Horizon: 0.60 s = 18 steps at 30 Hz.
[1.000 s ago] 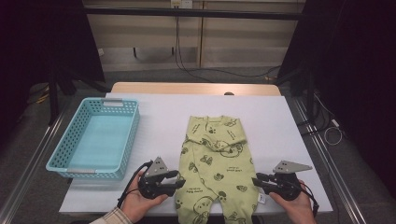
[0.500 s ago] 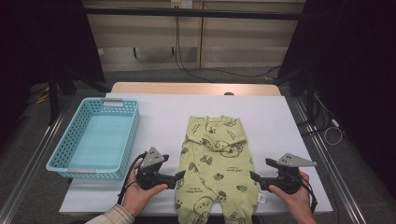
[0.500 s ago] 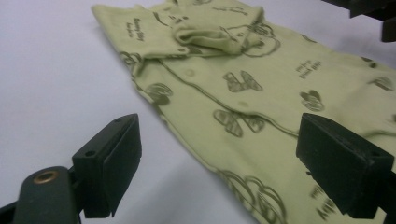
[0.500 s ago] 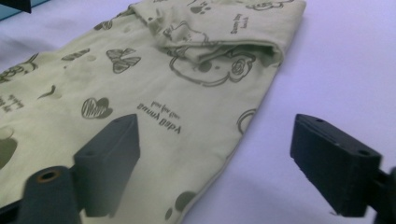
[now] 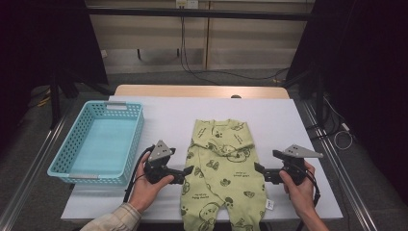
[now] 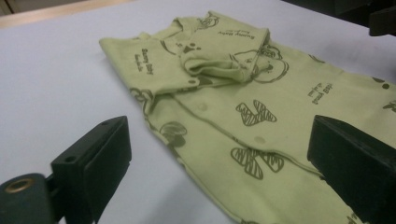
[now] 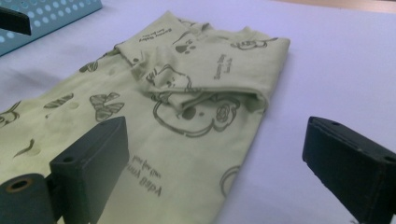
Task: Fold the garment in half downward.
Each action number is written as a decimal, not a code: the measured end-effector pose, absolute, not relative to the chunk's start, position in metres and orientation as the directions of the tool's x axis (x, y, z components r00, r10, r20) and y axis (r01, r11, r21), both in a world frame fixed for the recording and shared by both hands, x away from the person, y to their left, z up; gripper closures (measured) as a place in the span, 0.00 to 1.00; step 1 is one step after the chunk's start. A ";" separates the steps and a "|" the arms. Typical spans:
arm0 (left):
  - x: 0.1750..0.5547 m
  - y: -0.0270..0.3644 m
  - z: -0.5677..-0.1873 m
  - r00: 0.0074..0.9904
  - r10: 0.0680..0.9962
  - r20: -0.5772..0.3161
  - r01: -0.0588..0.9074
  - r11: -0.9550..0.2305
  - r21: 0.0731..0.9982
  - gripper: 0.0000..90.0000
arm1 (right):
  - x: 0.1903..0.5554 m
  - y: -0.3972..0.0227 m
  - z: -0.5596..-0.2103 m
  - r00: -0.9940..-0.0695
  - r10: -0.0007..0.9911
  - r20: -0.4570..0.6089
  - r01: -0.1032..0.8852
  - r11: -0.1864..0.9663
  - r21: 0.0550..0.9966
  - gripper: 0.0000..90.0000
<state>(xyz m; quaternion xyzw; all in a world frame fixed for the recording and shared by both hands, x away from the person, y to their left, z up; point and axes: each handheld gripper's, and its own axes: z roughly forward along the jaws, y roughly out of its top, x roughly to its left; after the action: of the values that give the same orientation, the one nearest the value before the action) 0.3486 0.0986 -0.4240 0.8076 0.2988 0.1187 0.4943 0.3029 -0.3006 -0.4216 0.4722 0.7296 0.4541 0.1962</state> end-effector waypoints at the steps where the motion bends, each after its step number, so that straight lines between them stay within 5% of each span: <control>1: 0.351 0.098 -0.423 0.796 0.599 -0.092 0.357 -0.340 0.870 0.06 | 0.305 -0.300 -0.421 -0.478 0.867 0.139 0.508 0.144 0.849 0.08; 18: 0.394 0.090 -0.425 0.710 0.701 -0.074 0.352 -0.261 0.899 0.08 | 0.352 -0.292 -0.413 -0.491 0.866 0.090 0.479 0.182 0.859 0.08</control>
<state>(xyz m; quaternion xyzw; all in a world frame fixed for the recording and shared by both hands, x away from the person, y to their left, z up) 0.3945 0.0905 -0.4246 0.7749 0.3394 0.1730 0.5044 0.3524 -0.2923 -0.4129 0.4558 0.7379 0.4484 0.2160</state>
